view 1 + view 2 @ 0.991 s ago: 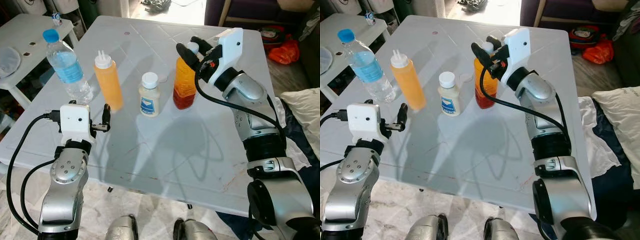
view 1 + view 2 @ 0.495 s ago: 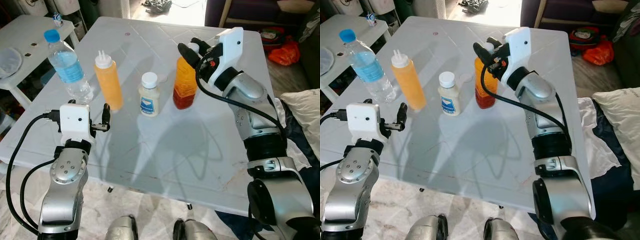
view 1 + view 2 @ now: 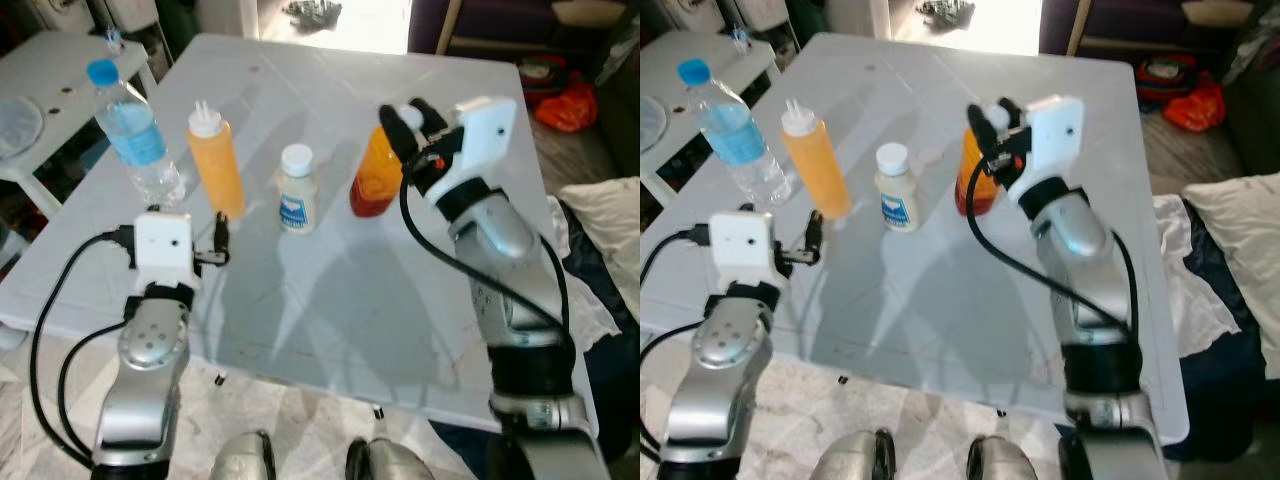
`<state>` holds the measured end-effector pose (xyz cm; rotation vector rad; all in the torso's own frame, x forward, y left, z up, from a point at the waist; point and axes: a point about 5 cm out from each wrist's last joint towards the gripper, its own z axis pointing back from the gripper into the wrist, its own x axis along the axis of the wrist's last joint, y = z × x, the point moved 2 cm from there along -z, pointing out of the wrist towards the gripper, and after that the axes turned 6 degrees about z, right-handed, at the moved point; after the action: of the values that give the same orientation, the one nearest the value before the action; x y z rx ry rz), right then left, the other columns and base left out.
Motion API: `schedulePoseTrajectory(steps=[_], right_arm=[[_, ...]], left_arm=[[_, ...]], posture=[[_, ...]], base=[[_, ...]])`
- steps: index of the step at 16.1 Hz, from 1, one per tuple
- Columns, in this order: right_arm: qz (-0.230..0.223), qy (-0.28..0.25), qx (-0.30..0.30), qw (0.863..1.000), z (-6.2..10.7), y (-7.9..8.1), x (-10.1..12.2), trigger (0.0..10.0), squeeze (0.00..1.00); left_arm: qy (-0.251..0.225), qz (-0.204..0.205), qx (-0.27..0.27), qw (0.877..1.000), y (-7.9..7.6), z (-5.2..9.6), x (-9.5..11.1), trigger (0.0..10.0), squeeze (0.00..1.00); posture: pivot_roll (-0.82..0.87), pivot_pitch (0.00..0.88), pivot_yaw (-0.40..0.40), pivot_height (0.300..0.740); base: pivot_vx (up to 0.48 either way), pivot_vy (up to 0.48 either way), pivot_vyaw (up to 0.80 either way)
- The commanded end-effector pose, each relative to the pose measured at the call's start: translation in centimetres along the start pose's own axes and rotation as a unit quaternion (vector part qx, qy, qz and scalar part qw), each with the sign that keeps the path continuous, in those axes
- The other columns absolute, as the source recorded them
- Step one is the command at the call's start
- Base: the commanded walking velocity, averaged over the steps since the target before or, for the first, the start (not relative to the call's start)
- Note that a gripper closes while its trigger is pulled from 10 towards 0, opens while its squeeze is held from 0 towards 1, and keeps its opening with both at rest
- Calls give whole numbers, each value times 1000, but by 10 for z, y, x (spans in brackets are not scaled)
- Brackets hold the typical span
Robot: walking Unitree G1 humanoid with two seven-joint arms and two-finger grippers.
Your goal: Restocking fridge
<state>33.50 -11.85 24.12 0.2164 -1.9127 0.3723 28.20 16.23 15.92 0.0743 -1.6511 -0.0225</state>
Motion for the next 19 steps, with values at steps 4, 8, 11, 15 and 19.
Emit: schedulePoseTrajectory(steps=[4, 8, 11, 15, 19], right_arm=[[-8, 9, -82, 997, 22, 1, 8, 0, 0], [-1, -5, -83, 997, 19, 4, 24, 8510, 0], [-5, 38, -82, 996, 28, 1, 6, 10000, 0], [28, 32, -74, 996, 28, 8, 9, 10000, 0], [31, 32, -88, 995, 25, 2, 9, 10000, 0]], left_arm=[[-3, -3, 15, 1000, 5, -4, -1, 10000, 0], [-7, 7, 10, 1000, -5, -9, -2, 10000, 0], [-7, 10, 16, 1000, -4, -12, -4, 10000, 0], [-8, 9, 19, 1000, -5, -12, -5, 10000, 0], [-10, 10, 20, 1000, -5, -13, -5, 10000, 0]], posture=[[31, 103, -3, 740], [11, 85, -8, 740], [9, 79, -16, 740], [13, 72, -20, 740], [8, 71, -22, 740]], base=[[0, 0, 0], [0, 0, 0], [-95, 0, 0], [-300, 0, 0], [-347, 0, 0]])
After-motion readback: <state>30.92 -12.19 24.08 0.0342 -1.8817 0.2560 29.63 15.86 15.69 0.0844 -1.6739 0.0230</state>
